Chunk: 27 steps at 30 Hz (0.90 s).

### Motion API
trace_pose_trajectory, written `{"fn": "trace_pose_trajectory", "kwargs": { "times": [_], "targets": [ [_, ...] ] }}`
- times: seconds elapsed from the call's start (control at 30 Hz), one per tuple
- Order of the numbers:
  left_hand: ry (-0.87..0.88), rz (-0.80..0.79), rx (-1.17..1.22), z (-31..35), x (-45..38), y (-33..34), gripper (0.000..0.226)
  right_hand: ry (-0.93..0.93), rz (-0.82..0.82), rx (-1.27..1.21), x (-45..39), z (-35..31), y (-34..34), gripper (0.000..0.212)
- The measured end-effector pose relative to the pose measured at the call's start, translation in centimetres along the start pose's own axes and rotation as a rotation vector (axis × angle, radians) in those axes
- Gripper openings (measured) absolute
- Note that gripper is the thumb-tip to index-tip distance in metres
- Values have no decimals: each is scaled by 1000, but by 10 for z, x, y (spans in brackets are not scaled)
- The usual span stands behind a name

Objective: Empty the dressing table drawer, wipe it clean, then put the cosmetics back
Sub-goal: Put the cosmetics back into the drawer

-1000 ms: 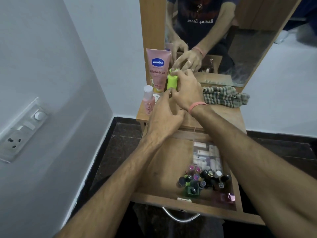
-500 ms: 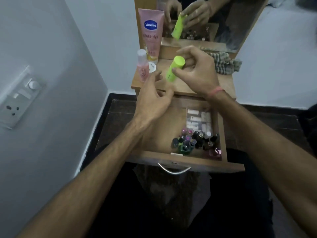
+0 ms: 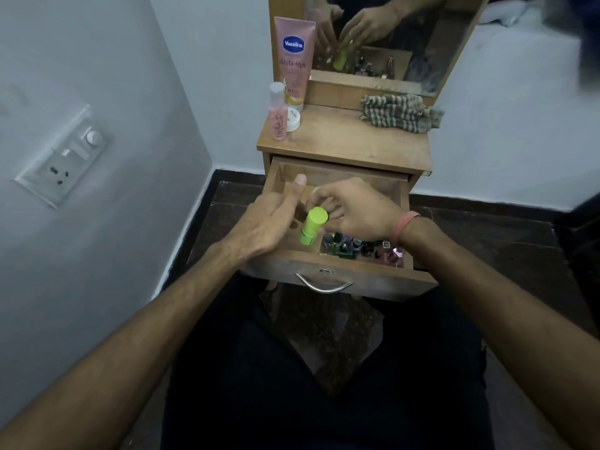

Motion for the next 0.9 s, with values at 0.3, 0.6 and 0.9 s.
{"fn": "trace_pose_trajectory", "kwargs": {
  "times": [0.3,0.6,0.9],
  "targets": [
    [-206,-238,-112,-29,-19,32,92,25,-184,349,-10,2,37,41],
    [-239,-248,-130,-37,-26,37,104,28,-177,432,-11,4,40,29],
    [-216,-262,-36,-34,-27,26,101,61,-185,293,-11,5,17,53]
  ]
}}
Point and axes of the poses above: each hand's wrist, its own x-axis away from the middle knuckle, its own y-axis out of the palm, z = x × y, the point moved 9 cm from there along -x, towards the middle knuckle, and after that the axes turned 9 degrees about -y, right-handed, at the moved point
